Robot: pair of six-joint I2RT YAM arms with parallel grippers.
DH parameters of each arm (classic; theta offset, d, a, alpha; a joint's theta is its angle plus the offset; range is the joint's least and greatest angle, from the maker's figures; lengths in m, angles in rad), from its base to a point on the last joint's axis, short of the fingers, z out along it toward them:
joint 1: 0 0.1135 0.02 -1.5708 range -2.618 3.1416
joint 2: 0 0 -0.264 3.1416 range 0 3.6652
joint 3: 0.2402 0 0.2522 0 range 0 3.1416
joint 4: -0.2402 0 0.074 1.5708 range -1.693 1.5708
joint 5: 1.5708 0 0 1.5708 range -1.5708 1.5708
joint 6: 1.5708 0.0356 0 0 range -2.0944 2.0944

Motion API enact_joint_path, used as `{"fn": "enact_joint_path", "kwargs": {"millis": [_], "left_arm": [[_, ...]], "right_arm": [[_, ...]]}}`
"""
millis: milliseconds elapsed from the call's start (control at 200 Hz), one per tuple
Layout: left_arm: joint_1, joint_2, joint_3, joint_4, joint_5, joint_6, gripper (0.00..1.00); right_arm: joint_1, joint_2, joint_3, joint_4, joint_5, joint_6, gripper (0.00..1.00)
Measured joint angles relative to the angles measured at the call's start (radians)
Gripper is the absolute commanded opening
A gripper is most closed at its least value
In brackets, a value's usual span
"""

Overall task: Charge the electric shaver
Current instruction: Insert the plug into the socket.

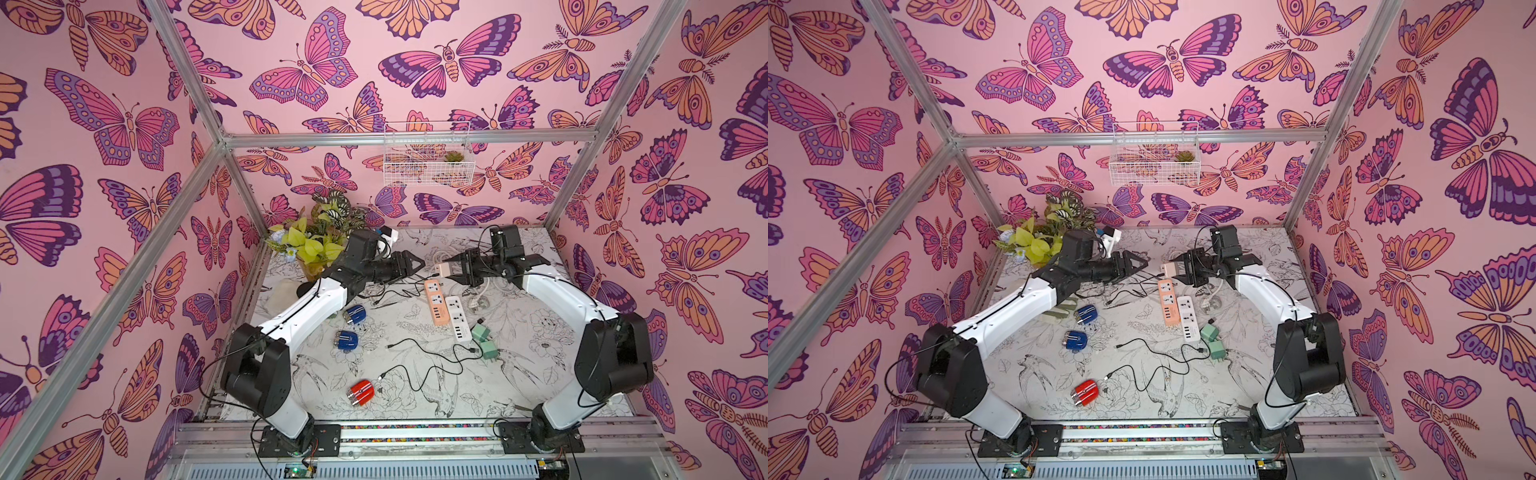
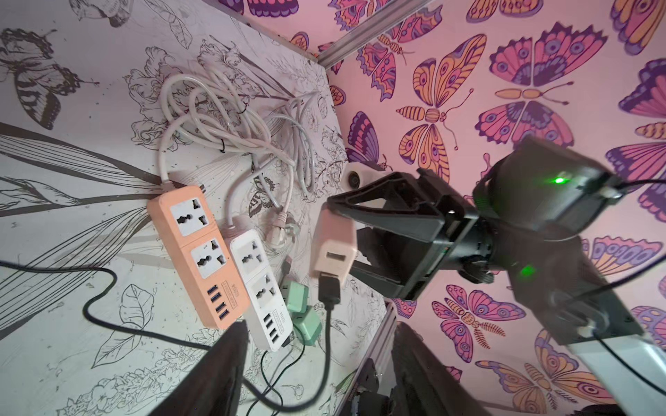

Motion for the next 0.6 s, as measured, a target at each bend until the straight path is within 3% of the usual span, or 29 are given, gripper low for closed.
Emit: {"fn": "enact_joint_path", "kwargs": {"millis": [140,601], "left_arm": [[-0.068,0.032,0.002,0.013,-0.021,0.027,0.73],[-0.088,0.090,0.007,0.095,-0.100,0.048,0.53]], "right_arm": [[0.000,0.000,-0.003,0.028,-0.028,0.050,0.00],[0.001,0.000,-0.083,0.134,-0.080,0.180,0.00]]}}
